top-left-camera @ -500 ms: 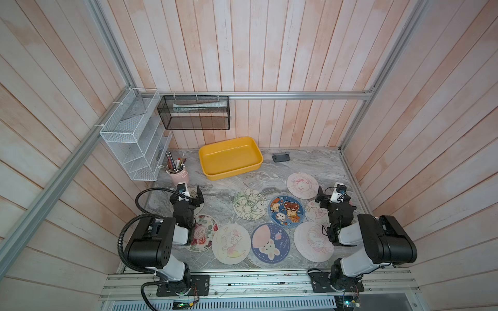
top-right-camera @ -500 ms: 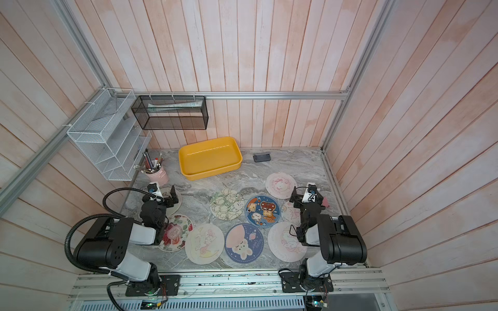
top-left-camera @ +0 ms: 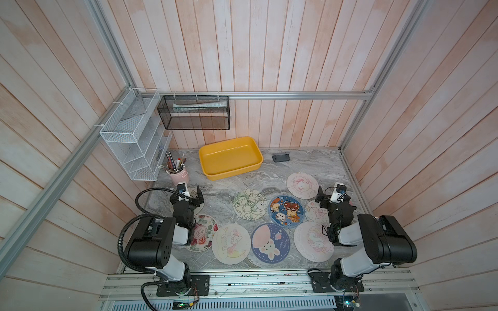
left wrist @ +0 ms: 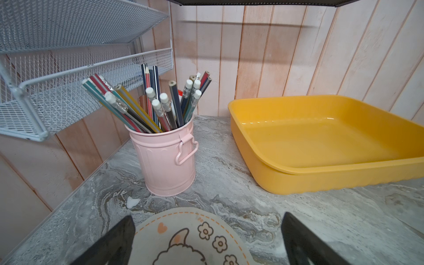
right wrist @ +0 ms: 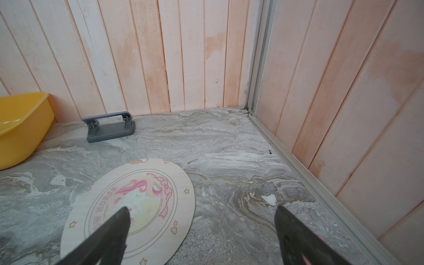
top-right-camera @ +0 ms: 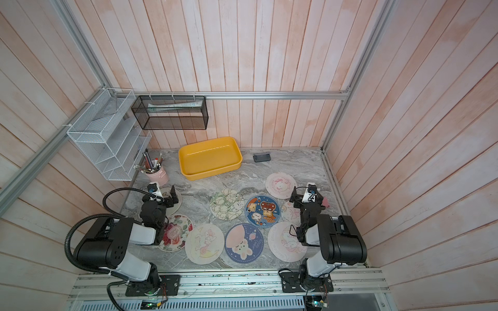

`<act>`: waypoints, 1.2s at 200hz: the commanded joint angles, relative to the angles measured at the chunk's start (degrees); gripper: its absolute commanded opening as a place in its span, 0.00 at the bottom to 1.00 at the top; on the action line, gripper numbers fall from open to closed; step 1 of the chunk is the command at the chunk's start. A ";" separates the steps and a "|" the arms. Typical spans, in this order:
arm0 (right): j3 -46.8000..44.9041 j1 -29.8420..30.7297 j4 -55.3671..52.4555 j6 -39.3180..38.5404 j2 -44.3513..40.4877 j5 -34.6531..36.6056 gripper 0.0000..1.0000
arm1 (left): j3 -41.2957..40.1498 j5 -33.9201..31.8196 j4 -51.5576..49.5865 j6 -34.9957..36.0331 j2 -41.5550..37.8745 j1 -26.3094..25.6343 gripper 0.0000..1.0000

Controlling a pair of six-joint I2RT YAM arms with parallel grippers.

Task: Put the coasters into the storage box
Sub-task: Move the storage box to the center of the board.

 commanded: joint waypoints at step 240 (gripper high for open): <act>29.25 7.93 -65.48 9.09 -15.12 -2.63 0.98 | 49.61 10.62 -68.51 -13.15 6.87 -0.76 0.96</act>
